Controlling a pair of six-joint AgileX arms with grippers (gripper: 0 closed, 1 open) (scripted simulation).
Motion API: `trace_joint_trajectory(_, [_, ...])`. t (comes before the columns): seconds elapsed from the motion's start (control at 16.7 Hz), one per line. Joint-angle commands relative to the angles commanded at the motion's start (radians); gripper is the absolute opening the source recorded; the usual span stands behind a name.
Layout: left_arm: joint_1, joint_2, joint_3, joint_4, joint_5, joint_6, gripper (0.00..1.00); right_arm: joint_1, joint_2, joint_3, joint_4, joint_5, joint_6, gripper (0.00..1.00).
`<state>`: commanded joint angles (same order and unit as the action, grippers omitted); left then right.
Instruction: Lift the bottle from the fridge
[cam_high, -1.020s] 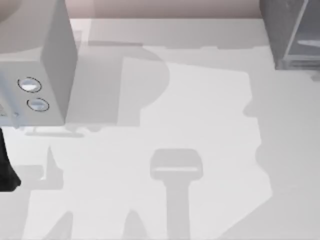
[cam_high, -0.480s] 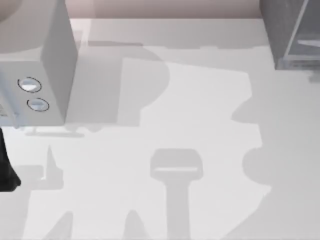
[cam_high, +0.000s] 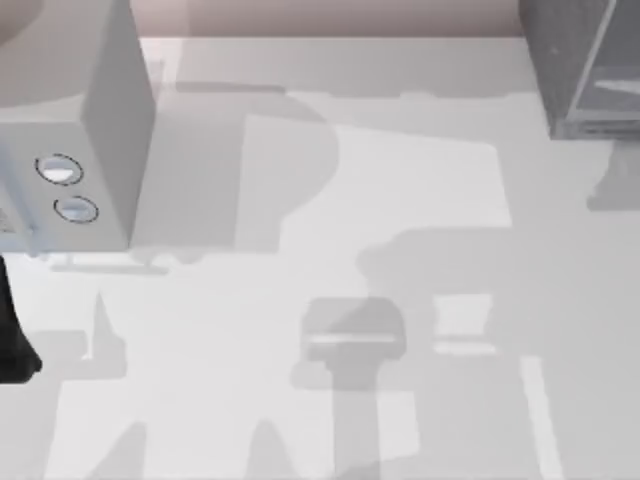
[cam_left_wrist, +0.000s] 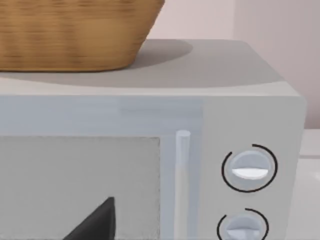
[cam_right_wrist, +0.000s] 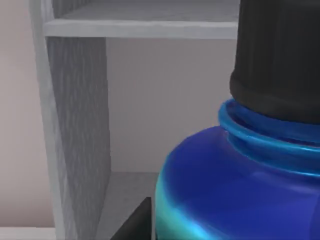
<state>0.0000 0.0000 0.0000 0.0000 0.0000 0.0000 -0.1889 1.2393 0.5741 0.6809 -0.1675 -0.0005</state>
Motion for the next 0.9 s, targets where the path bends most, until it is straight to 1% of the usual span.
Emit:
trace_joint_trajectory(0.3, [0.000,0.000,0.000,0.000,0.000,0.000,1.00,0.076,-0.585,-0.259,-0.303,0.069,0.005,0.00])
trace_joint_trajectory(0.48, [0.000,0.000,0.000,0.000,0.000,0.000,1.00,0.121,-0.885,-0.398,-0.467,0.109,0.005,0.00])
trace_joint_trajectory(0.72, [0.000,0.000,0.000,0.000,0.000,0.000,1.00,0.169,-1.146,-0.526,-0.622,0.150,0.003,0.00])
trace_joint_trajectory(0.9, [0.000,0.000,0.000,0.000,0.000,0.000,1.00,0.187,-1.232,-0.570,-0.676,0.166,0.001,0.00])
